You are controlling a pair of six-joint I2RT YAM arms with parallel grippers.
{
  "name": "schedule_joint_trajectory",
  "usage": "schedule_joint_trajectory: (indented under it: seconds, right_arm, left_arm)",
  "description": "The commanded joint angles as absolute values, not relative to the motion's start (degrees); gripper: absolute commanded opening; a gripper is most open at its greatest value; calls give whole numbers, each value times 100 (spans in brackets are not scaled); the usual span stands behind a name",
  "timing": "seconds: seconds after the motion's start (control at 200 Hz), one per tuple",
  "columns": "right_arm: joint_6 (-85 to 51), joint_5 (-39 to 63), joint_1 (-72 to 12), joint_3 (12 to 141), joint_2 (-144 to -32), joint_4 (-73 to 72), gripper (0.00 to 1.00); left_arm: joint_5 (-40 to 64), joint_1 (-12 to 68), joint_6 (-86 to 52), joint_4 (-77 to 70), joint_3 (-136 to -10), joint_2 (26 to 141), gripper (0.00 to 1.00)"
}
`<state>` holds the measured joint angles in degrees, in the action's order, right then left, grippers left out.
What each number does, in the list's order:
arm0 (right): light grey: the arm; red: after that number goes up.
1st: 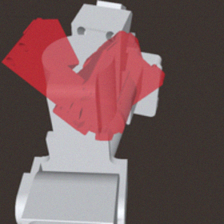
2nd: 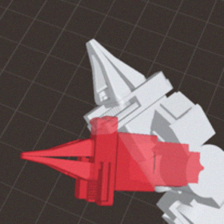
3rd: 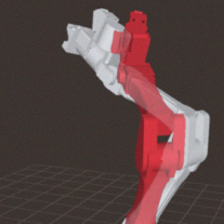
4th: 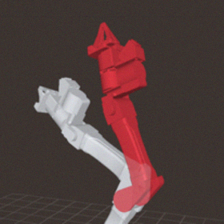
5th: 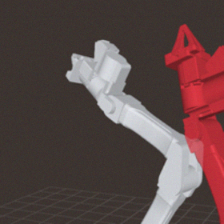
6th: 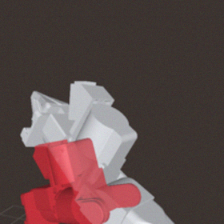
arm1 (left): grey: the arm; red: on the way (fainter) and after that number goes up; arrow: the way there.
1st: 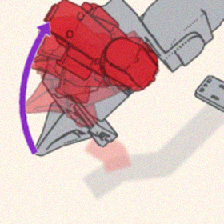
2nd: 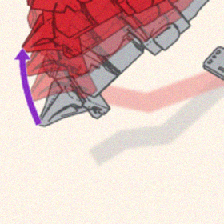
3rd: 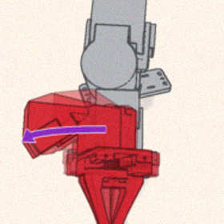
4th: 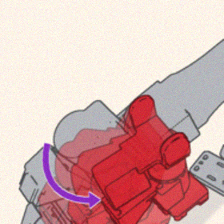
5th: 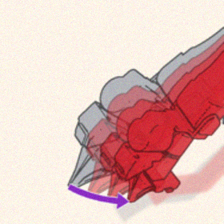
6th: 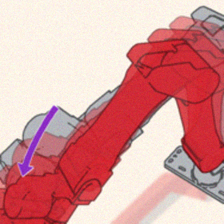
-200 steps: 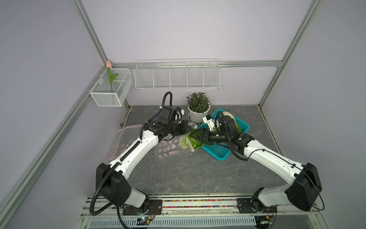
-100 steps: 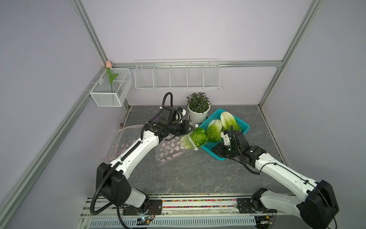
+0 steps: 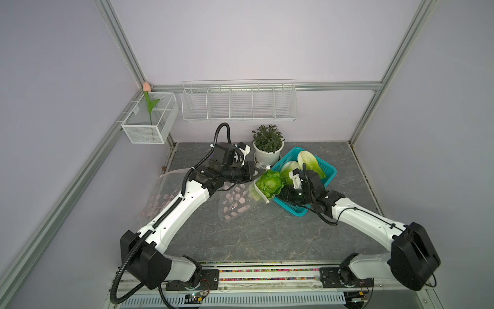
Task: Put the chinese cabbages into a zipper bag and zip it
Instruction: Adjust the zipper food storage bag at the center of the board.
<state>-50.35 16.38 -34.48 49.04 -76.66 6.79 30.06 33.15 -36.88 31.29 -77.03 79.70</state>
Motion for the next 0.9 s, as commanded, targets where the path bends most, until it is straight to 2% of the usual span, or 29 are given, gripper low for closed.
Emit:
schedule_joint_trajectory:
  seconds: [0.0,0.235,0.54,0.66,0.895]
  right_arm:
    - [-5100,1661,-3376,5159,-7300,748,34]
    - [-5045,1846,-3419,5216,-7431,736,36]
    - [-5359,1846,-3437,5077,-7891,-312,35]
    - [-5792,1786,-3425,4564,-7836,-981,36]
    - [-5849,1794,-3477,4601,-8094,-1089,37]
  left_arm:
    - [3051,3340,-3722,3103,-7985,7951,0]
    - [3043,3420,-3727,3094,-8075,8020,0]
    - [3011,3442,-3762,3096,-8139,8007,0]
    - [2892,3438,-3727,3139,-8156,7977,0]
    - [3056,3460,-3841,2999,-8199,8007,0]
